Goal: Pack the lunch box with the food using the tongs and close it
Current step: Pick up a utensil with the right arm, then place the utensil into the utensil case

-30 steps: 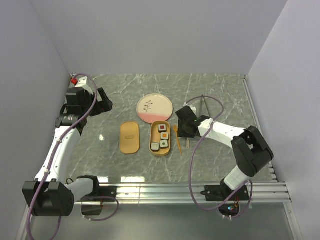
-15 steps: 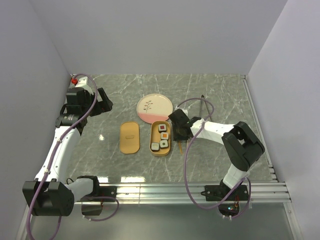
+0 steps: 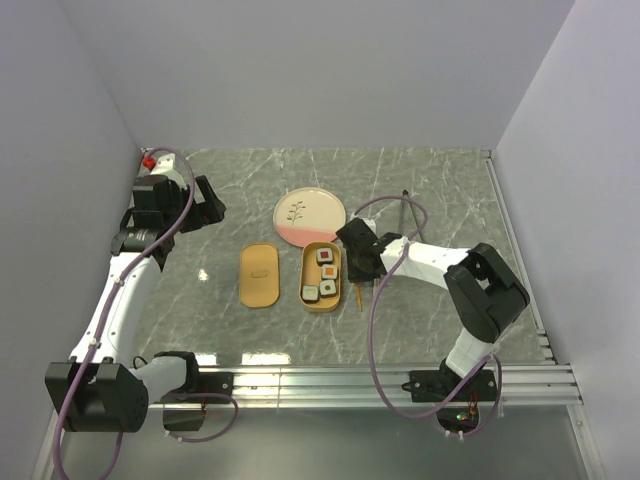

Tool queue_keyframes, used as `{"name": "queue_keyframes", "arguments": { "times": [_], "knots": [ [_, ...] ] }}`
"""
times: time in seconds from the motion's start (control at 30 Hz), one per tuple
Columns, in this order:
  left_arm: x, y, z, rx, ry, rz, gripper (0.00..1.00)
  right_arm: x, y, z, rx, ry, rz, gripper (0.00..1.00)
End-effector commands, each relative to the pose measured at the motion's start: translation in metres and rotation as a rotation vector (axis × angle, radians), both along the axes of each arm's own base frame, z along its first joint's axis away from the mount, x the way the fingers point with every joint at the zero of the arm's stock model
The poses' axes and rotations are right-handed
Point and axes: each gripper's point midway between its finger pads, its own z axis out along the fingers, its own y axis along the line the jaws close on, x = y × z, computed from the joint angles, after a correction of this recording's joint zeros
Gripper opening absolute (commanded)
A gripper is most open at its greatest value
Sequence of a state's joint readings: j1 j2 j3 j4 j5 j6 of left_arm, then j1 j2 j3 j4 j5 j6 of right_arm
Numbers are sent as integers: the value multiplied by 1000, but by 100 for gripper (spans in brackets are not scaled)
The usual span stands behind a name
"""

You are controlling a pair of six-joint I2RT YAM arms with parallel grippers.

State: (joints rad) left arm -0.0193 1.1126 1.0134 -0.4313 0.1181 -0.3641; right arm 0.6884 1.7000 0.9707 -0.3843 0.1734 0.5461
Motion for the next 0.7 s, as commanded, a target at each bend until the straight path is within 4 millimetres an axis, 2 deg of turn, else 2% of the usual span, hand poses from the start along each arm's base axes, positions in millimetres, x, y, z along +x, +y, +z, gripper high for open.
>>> {"name": "queue_keyframes", "arguments": {
  "times": [0.0, 0.1, 0.33, 0.43, 0.53, 0.67],
  "knots": [
    [-1, -3, 6, -11, -31, -9, 99, 3, 4, 30, 12, -34, 5, 4],
    [-2, -3, 5, -11, -32, -7, 100, 9, 7, 54, 32, -72, 3, 2],
    [-4, -4, 3, -17, -33, -11, 99, 15, 12, 87, 56, -98, -11, 0],
    [-4, -4, 3, -18, -35, -12, 99, 24, 24, 111, 101, -121, -12, 0],
    [-4, -4, 2, -19, -35, -13, 99, 27, 38, 125, 146, -111, -4, 0],
    [-5, -4, 2, -17, -39, -11, 100, 27, 59, 131, 189, -84, 17, 0]
  ]
}}
